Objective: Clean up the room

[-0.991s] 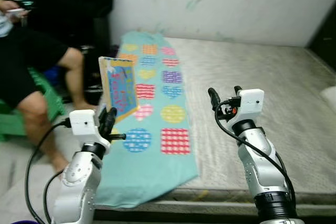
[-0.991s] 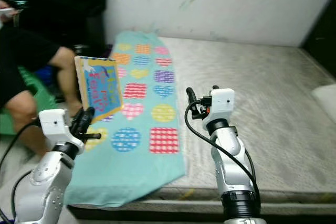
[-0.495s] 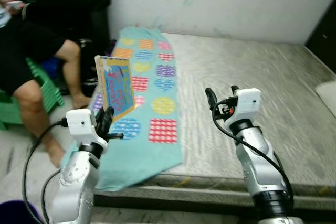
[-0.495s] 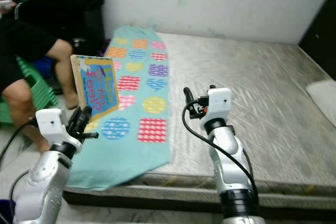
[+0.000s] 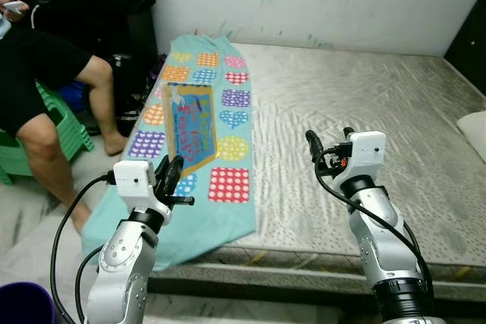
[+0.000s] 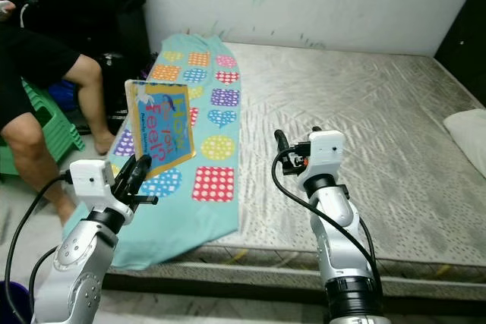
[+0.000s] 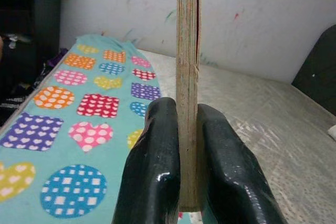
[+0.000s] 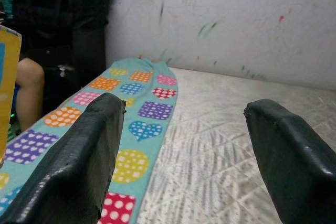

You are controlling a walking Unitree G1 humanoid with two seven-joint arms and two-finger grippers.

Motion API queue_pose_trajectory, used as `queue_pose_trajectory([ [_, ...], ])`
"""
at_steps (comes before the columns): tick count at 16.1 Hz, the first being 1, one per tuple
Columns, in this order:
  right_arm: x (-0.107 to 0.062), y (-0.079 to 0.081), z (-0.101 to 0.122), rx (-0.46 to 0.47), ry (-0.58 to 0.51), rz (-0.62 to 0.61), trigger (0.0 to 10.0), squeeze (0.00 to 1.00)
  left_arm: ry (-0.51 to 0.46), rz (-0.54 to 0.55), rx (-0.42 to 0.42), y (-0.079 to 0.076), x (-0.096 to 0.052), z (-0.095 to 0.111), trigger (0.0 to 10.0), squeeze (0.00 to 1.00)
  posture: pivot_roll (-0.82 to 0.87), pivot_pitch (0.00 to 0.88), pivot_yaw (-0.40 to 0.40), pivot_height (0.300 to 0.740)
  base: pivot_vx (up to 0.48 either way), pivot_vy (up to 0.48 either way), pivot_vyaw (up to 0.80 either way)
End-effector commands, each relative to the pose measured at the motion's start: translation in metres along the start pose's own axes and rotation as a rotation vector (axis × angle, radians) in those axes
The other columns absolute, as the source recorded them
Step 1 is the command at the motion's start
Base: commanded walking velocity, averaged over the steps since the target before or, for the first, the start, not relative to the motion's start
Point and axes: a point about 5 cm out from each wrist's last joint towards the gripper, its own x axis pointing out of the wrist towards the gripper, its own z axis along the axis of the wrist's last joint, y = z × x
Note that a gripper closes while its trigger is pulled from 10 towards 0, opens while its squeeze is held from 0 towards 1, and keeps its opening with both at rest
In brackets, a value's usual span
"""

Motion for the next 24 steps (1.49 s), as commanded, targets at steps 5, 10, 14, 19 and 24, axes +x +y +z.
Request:
queue_pose_trajectory([
  [5,0.0043,0.0015,0.0060,-0.003,-0.027,0.011,10.0,0.00,-0.082,-0.054,0.018,-0.0062,0.0023,0.0151,10.0,0.00,-0.08,0.000,-0.041,0.740,0.400,0.000,0.00],
  [10,0.0049,0.0015,0.0065,-0.005,-0.029,0.012,10.0,0.00,-0.081,-0.054,0.019,-0.0058,0.0023,0.0148,10.0,0.00,-0.08,0.000,-0.041,0.740,0.370,0.000,0.00],
  [14,0.0047,0.0001,0.0060,-0.008,-0.027,0.007,10.0,0.00,-0.061,-0.002,0.012,-0.0005,0.0024,0.0122,10.0,0.00,-0.08,0.000,-0.042,0.740,0.063,0.000,0.00],
  [19,0.0046,-0.0010,0.0056,-0.008,-0.028,0.005,10.0,0.00,-0.054,0.023,-0.016,0.0005,0.0036,0.0110,10.0,0.00,-0.08,0.000,-0.044,0.740,0.000,0.000,0.00],
  [24,0.0060,0.0000,0.0064,-0.011,-0.029,0.010,10.0,0.00,-0.049,0.028,-0.014,-0.0001,0.0052,0.0107,10.0,0.00,-0.09,0.000,-0.048,0.740,0.000,-0.052,0.00],
])
